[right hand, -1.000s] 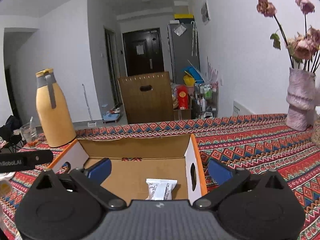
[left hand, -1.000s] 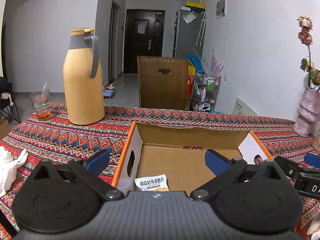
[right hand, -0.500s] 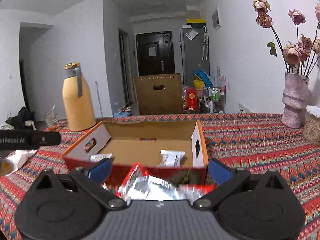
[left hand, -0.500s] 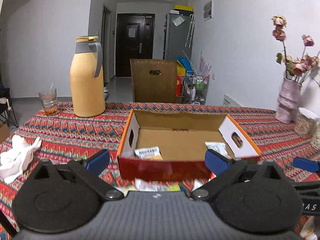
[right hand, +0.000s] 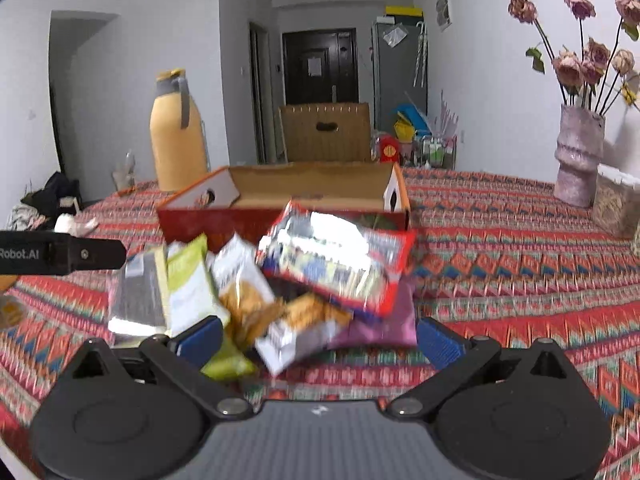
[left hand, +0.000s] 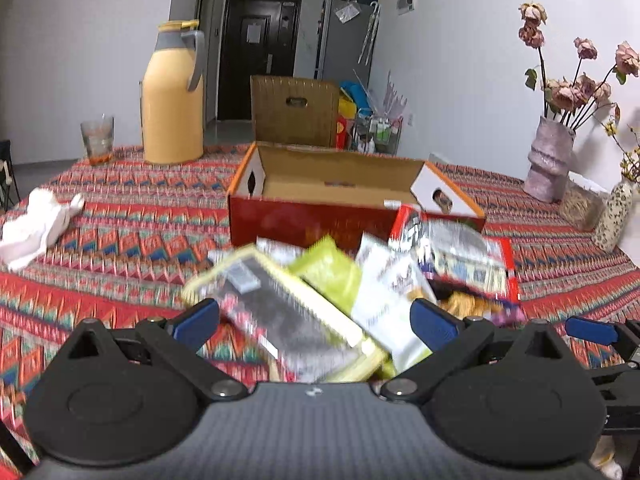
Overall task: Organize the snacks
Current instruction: 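Move both tools back to the snack pile, then grasp a white snack bar with the left tool while the right tool grasps another white bar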
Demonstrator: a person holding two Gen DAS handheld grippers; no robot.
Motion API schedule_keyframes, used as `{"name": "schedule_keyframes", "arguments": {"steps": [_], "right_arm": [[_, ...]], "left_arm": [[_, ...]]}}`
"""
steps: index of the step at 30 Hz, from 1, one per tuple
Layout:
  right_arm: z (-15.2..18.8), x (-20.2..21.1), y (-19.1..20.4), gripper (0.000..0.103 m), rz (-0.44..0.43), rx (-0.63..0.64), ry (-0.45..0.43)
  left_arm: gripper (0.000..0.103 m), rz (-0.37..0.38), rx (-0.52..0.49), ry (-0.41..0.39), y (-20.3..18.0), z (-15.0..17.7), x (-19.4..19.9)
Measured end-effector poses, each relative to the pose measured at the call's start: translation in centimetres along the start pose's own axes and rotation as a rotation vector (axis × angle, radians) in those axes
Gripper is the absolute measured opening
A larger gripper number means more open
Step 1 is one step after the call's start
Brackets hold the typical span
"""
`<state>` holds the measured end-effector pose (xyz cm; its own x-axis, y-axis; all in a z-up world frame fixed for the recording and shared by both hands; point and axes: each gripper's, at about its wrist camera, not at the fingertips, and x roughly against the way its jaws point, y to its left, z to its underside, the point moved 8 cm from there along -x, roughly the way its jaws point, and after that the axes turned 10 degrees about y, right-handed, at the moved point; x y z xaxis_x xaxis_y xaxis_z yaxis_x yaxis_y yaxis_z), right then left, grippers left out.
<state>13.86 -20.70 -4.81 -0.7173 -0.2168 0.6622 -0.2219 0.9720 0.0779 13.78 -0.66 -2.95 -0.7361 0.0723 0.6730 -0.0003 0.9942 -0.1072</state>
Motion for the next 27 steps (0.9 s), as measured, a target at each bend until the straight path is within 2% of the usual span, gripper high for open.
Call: {"name": "schedule_keyframes", "arguments": {"steps": [9,21,24,26,27], "right_arm": [[4.8,-0.2,1.1,0.103,-0.04,0.033,0.067],[6.4,-1.7,2.4,0.101,-0.027,0.088,0.082],[6.5,-1.4,2.6,0.091,-0.041,0.095,0.062],[6.6,-1.1,2.7,0.078,-0.05,0.102,0.055],[6.6,-0.9,2.8,0.075,-0.054,0.106,0.053]], "left_arm": [[0.103,0.019,0.023,0.059,0.5,4.3,-0.1],[0.103,0.021,0.027,0.072,0.6,5.8,0.3],[0.103,0.022,0.023,0.075,0.4,5.9,0.2],[0.103,0.025,0.019,0.076,0.2,5.9,0.2],[0.103,0.026,0.018,0.075,0.1,6.0,0.3]]}}
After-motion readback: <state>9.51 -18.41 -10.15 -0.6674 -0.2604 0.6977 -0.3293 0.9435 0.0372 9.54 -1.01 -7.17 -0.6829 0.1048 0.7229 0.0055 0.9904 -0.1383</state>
